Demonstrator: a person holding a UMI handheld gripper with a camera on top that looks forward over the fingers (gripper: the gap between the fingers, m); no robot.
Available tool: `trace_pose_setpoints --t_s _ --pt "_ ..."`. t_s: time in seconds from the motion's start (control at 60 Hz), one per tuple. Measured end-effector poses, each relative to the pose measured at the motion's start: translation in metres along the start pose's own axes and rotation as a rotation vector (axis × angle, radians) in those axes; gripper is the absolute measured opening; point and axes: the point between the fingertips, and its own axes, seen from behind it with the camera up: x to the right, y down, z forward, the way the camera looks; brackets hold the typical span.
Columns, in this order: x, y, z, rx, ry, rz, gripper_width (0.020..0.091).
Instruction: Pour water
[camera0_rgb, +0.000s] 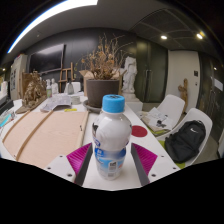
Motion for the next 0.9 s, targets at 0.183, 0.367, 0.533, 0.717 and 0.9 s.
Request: trace_pose_setpoints --t_s 0.183,0.367,0.533,0.717,0.9 --pt "-0.009 -0.007 0.012 0.062 -0.056 -0.035 0.0477" --pt "-0.01 -0.011 0.013 0.034 -0.067 -0.037 0.0357" --pt "-0.041 -0.064 0.004 0.085 -0.142 -0.016 0.0357" --pt "-0.106 -0.149 0.02 0.147 -0.316 0.258 0.0355" --pt "-0.146 -0.223 0.051 0.098 -0.549 0.841 0.0353"
